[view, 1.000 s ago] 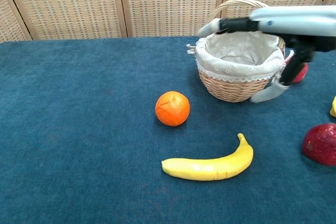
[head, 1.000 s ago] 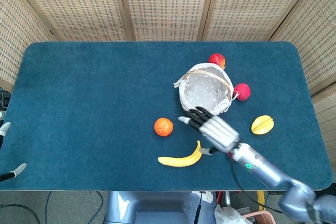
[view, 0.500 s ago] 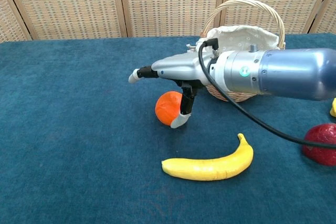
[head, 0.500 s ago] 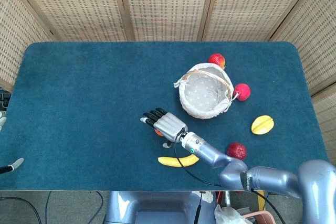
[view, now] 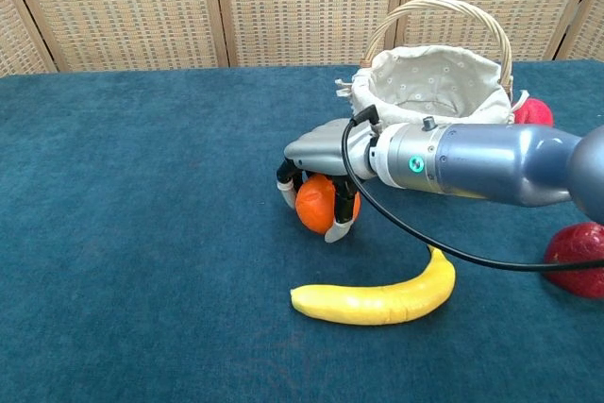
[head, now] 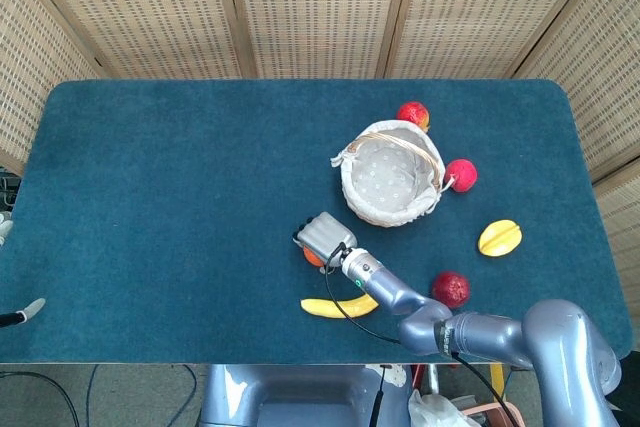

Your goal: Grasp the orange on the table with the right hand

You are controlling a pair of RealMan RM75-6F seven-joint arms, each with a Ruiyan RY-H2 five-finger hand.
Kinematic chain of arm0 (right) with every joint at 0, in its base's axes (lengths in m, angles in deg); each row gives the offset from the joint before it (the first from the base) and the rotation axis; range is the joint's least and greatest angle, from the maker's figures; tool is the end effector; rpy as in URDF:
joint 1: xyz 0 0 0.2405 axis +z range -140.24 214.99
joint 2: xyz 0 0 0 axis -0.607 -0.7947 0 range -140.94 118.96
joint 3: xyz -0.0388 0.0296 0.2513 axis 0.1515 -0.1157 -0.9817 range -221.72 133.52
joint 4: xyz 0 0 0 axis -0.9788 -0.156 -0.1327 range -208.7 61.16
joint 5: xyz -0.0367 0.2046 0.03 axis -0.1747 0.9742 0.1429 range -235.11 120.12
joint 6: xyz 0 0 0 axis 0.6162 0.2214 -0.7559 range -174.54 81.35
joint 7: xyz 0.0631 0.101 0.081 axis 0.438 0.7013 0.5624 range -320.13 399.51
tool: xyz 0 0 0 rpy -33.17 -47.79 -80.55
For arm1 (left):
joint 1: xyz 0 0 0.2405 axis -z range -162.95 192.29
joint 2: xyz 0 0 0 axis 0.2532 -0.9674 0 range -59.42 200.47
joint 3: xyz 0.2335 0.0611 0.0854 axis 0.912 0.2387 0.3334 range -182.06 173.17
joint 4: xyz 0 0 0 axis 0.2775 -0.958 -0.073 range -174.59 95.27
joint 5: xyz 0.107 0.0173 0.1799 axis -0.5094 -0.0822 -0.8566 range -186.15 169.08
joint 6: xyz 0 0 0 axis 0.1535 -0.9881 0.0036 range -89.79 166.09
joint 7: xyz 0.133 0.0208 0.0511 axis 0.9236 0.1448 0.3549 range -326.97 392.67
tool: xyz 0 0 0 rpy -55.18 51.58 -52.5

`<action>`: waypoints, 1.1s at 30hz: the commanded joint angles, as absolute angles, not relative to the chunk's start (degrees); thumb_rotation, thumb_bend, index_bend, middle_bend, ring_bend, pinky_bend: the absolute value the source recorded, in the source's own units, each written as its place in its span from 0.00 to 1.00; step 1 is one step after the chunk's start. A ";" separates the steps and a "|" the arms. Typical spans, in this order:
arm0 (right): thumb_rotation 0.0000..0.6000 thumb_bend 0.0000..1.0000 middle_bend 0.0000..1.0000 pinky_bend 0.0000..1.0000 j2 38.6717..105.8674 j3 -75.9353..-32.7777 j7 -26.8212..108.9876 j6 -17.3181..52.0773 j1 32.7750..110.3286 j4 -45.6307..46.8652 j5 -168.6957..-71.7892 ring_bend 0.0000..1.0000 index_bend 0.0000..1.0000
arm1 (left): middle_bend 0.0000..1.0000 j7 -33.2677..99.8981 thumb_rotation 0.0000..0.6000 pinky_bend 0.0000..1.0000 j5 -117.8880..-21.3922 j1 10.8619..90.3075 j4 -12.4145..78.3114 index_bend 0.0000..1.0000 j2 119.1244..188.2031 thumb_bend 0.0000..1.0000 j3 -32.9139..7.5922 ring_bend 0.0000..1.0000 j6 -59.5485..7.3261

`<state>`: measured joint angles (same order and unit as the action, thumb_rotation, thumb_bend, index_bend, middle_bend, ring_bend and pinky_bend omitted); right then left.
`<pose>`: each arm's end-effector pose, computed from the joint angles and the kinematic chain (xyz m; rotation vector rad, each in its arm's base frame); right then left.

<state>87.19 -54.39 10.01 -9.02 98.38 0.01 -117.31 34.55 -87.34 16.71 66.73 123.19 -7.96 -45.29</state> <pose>-0.0552 -0.3639 -0.0925 2.2996 -0.6401 0.7608 -0.2994 0.1646 0.2013 -1.2689 -1.0077 -0.8151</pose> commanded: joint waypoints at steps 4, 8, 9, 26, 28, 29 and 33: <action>1.00 0.32 0.47 0.56 81.25 -57.79 16.34 -2.85 96.54 9.54 -123.26 0.37 0.49 | 0.00 34.51 1.00 0.00 -87.47 16.60 66.75 0.00 123.18 0.00 -7.82 0.00 -45.54; 1.00 0.32 0.47 0.56 74.17 -61.22 17.67 1.00 95.24 15.92 -124.39 0.37 0.49 | 0.00 34.03 1.00 0.00 -87.66 16.38 66.82 0.00 123.11 0.00 -7.67 0.00 -45.84; 1.00 0.32 0.47 0.56 72.30 -62.22 17.35 2.11 94.92 16.56 -124.17 0.37 0.49 | 0.00 33.88 1.00 0.00 -87.86 16.29 66.87 0.00 123.04 0.00 -7.57 0.00 -45.96; 1.00 0.03 0.17 0.20 65.99 -57.64 12.39 -0.95 92.62 8.90 -114.19 0.10 0.24 | 0.00 34.60 1.00 0.00 -89.81 16.16 67.22 0.00 123.33 0.00 -6.83 0.00 -46.67; 1.00 0.00 0.03 0.05 66.10 -57.30 9.84 -0.17 93.18 9.40 -112.60 0.00 0.14 | 0.00 34.57 1.00 0.00 -89.88 16.10 67.23 0.00 123.34 0.00 -6.82 0.00 -46.84; 1.00 0.00 0.00 0.01 66.10 -57.15 8.90 0.37 93.30 9.72 -112.20 0.00 0.13 | 0.00 34.49 1.00 0.00 -89.90 16.08 67.21 0.00 123.31 0.00 -6.80 0.00 -46.86; 1.00 0.00 0.00 0.00 65.13 -57.00 6.71 2.58 93.25 12.77 -110.44 0.00 0.10 | 0.00 33.90 1.00 0.00 -90.08 16.05 67.12 0.00 123.12 0.00 -6.73 0.00 -46.89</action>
<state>65.65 -57.28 7.82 1.49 93.08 11.33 -111.44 33.94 -90.05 16.06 67.13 123.15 -6.75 -46.88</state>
